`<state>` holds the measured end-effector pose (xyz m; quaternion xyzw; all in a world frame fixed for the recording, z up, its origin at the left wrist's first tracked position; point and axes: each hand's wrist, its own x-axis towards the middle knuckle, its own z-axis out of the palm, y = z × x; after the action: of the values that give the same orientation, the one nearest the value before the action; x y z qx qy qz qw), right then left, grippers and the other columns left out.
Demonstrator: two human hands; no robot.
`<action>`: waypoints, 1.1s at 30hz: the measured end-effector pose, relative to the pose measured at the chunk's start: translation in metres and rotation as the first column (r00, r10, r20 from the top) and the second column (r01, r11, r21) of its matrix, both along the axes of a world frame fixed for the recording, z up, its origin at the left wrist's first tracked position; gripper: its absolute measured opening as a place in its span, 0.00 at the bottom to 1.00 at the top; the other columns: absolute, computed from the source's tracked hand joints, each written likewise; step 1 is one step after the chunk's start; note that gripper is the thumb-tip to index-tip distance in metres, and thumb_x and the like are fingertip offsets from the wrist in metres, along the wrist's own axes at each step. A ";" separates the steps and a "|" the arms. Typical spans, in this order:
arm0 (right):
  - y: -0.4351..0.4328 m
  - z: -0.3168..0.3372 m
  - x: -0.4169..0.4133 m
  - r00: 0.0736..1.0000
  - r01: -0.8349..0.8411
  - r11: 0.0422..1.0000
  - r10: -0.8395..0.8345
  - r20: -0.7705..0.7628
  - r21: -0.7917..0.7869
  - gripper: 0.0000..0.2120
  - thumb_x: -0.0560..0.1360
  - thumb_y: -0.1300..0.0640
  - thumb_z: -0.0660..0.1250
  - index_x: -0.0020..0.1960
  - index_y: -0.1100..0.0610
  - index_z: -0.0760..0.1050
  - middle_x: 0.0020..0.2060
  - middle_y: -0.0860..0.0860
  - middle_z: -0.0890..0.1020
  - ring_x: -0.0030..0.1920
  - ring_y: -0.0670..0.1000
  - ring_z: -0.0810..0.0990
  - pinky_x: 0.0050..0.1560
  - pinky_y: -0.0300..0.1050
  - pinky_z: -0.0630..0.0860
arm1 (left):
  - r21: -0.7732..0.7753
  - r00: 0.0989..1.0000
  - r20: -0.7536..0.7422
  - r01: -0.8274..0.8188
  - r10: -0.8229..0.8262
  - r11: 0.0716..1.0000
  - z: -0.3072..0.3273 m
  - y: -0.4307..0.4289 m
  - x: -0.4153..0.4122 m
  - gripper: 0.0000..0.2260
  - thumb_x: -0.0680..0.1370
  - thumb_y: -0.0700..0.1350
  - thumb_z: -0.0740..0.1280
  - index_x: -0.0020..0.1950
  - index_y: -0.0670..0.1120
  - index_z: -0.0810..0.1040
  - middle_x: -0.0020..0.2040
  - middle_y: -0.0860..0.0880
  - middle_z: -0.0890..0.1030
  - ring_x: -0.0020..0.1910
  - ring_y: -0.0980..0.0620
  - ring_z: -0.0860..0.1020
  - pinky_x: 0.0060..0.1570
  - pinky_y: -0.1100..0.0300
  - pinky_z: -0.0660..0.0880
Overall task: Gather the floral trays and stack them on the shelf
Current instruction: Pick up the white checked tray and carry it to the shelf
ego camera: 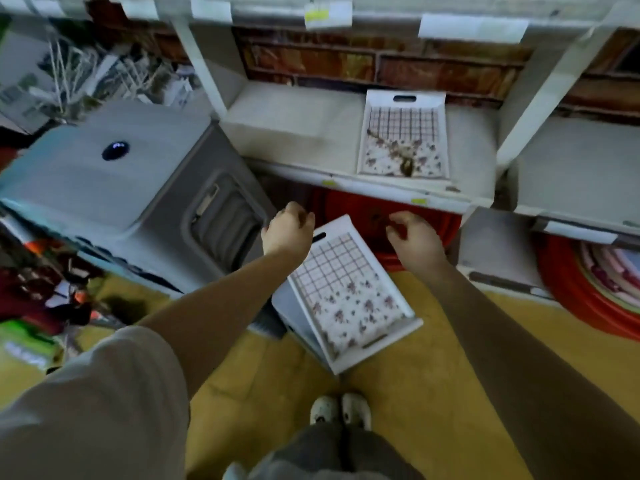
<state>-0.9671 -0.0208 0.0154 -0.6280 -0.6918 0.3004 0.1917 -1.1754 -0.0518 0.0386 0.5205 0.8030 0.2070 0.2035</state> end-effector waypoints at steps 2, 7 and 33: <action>-0.013 -0.024 0.001 1.000 0.019 0.997 -0.018 0.012 -0.072 0.17 0.79 0.53 0.60 0.66 0.57 0.71 0.63 0.55 0.76 0.62 0.58 0.74 0.61 0.55 0.72 | -0.040 0.999 0.044 -0.024 0.025 0.999 -0.024 -0.014 -0.006 0.08 0.80 0.51 0.56 0.48 0.47 0.67 0.45 0.46 0.75 0.46 0.42 0.76 0.56 0.45 0.70; -0.048 -0.071 0.000 0.998 0.046 0.974 -0.037 0.046 -0.222 0.16 0.79 0.53 0.59 0.65 0.55 0.71 0.61 0.55 0.77 0.58 0.58 0.76 0.57 0.53 0.73 | -0.147 0.984 0.156 -0.057 0.080 0.987 -0.073 -0.037 -0.013 0.11 0.80 0.51 0.57 0.54 0.44 0.68 0.46 0.44 0.77 0.41 0.45 0.74 0.53 0.45 0.73; -0.027 -0.310 0.083 0.978 -0.033 0.899 0.119 0.171 -0.437 0.21 0.76 0.55 0.65 0.67 0.60 0.67 0.58 0.60 0.74 0.53 0.62 0.75 0.41 0.48 0.70 | -0.522 0.797 0.135 -0.448 0.589 0.726 -0.326 -0.127 0.067 0.17 0.75 0.46 0.63 0.61 0.41 0.67 0.60 0.40 0.73 0.54 0.42 0.74 0.43 0.53 0.70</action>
<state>-0.8843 -0.0475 -0.2949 -0.6535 -0.6472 0.3912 -0.0321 -1.1083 -0.1786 -0.2876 0.1714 0.9030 0.1322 0.3710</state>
